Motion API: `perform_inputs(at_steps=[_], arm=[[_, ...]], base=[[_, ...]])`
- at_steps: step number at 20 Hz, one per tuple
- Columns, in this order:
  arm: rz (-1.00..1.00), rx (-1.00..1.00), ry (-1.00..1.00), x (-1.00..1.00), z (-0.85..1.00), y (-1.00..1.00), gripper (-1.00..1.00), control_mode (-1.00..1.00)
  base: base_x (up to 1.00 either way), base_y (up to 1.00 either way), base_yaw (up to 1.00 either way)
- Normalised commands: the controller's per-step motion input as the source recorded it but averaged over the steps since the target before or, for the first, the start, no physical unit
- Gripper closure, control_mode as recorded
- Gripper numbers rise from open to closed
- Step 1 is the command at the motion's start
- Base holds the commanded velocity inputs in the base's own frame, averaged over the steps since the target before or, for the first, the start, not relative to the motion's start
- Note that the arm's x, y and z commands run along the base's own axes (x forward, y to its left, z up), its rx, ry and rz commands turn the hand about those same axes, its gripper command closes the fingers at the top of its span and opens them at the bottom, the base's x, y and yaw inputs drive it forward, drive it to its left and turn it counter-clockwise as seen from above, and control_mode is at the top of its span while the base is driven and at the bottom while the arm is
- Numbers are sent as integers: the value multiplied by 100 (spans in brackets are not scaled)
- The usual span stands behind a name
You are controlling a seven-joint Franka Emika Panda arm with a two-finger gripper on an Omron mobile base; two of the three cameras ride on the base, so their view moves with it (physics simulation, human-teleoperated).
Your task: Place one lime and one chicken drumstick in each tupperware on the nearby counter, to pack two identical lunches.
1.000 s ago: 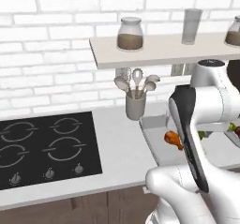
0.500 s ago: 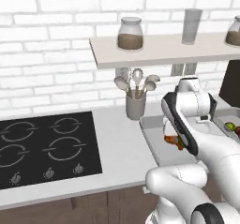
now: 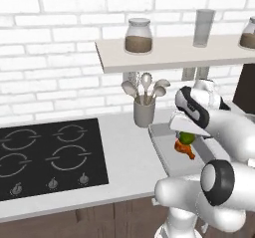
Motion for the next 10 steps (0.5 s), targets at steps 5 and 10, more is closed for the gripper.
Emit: perform_inputs(at_steps=[5,10], arm=[[0,0,-2,92,-51,0,100,-100],[0,0,-24,10,-66,0,100,-100]], base=[[0,0,0],[0,0,0]])
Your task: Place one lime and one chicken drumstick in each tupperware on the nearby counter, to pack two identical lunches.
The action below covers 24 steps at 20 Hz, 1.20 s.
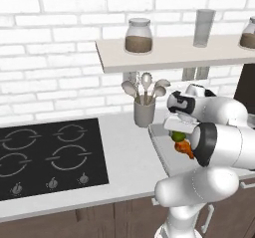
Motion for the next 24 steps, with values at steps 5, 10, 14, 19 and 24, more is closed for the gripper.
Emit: perform_inputs(at_steps=[5,10,14,19,24], arm=[[0,-8,-2,0,-1,0,100,-100],[0,-11,-5,8,-19,11,100,-100],[0,-8,0,16,-24,1,100,-100],[0,0,1,0,4,0,-100,-100],[0,0,0,0,12,0,-100,-100]], base=[[0,0,0],[0,0,0],[0,0,0],[0,0,0],[0,0,0]])
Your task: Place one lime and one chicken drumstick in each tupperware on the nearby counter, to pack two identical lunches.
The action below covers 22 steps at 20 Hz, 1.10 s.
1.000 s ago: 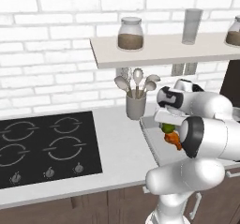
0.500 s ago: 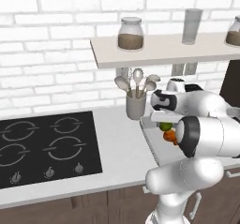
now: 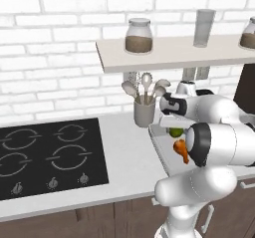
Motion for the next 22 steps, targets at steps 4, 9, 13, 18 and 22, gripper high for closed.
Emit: perform_inputs(at_steps=[4,9,13,18,22], arm=[[0,-3,0,0,22,0,-100,-100],[1,-1,2,-21,15,0,-100,-100],[9,0,0,-93,14,-9,-100,-100],[12,0,0,-100,16,-3,-100,-100],[8,0,0,-95,38,0,-100,-100]], base=[[0,0,0],[0,0,0],[0,0,0],[0,0,0],[0,0,0]])
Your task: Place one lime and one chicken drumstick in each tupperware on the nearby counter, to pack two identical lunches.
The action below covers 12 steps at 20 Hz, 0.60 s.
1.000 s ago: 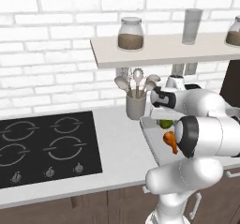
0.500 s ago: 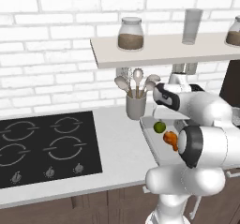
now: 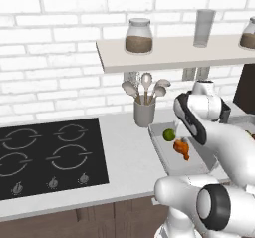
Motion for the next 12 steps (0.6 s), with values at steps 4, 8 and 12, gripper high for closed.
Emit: perform_inputs(at_steps=[4,8,12], arm=[[4,-5,-2,-69,81,31,-100,-100],[3,-3,-20,-56,99,7,-100,-100],[0,-5,-41,-56,100,0,-100,-100]], base=[[0,0,0],[0,0,0],[0,0,0]])
